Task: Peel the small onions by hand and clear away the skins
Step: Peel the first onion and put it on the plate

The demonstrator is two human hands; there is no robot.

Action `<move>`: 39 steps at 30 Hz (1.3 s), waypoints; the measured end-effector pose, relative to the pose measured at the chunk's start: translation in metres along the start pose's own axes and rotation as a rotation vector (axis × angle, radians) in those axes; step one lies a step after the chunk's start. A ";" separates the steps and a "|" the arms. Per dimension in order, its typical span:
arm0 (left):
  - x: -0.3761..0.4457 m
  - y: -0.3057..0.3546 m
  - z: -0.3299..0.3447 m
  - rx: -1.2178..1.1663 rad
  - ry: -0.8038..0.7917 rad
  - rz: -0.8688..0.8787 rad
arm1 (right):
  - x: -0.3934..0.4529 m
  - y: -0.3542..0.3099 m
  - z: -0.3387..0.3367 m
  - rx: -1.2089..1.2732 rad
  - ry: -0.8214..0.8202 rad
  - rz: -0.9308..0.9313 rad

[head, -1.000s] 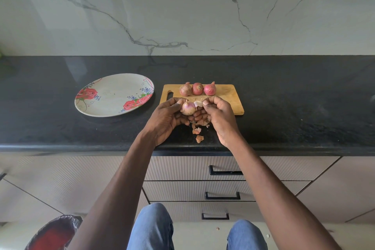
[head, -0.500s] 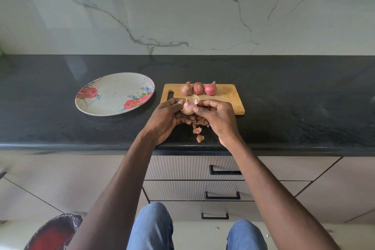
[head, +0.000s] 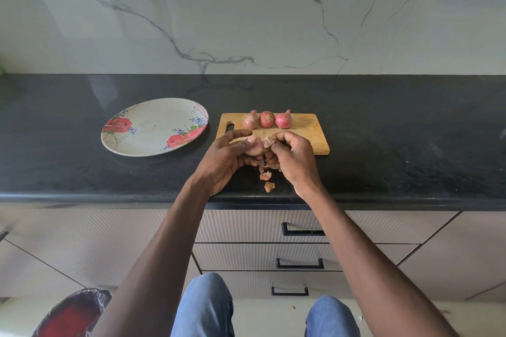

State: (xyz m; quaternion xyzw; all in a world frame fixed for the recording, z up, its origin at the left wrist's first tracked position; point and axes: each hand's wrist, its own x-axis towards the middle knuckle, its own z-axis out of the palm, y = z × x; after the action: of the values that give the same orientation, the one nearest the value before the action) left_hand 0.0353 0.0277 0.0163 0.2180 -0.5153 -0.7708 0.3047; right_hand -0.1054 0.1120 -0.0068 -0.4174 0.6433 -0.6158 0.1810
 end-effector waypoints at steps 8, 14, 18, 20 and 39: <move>0.001 -0.001 -0.003 0.030 0.006 -0.029 | -0.001 -0.002 -0.002 -0.055 0.070 -0.057; 0.002 0.000 -0.003 0.054 0.000 -0.042 | -0.005 -0.006 -0.003 -0.038 -0.012 -0.227; 0.004 -0.002 -0.004 0.082 -0.036 -0.021 | -0.005 -0.005 -0.002 0.007 -0.006 -0.230; 0.004 -0.002 -0.004 0.064 -0.060 -0.023 | -0.003 -0.001 -0.001 -0.016 0.001 -0.198; 0.006 -0.002 -0.005 -0.054 -0.085 -0.008 | -0.005 -0.004 0.001 -0.147 0.023 -0.203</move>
State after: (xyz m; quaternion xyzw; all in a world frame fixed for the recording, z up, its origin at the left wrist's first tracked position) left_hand 0.0343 0.0209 0.0121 0.1789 -0.5061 -0.7940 0.2852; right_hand -0.1005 0.1153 -0.0051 -0.4854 0.6430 -0.5871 0.0791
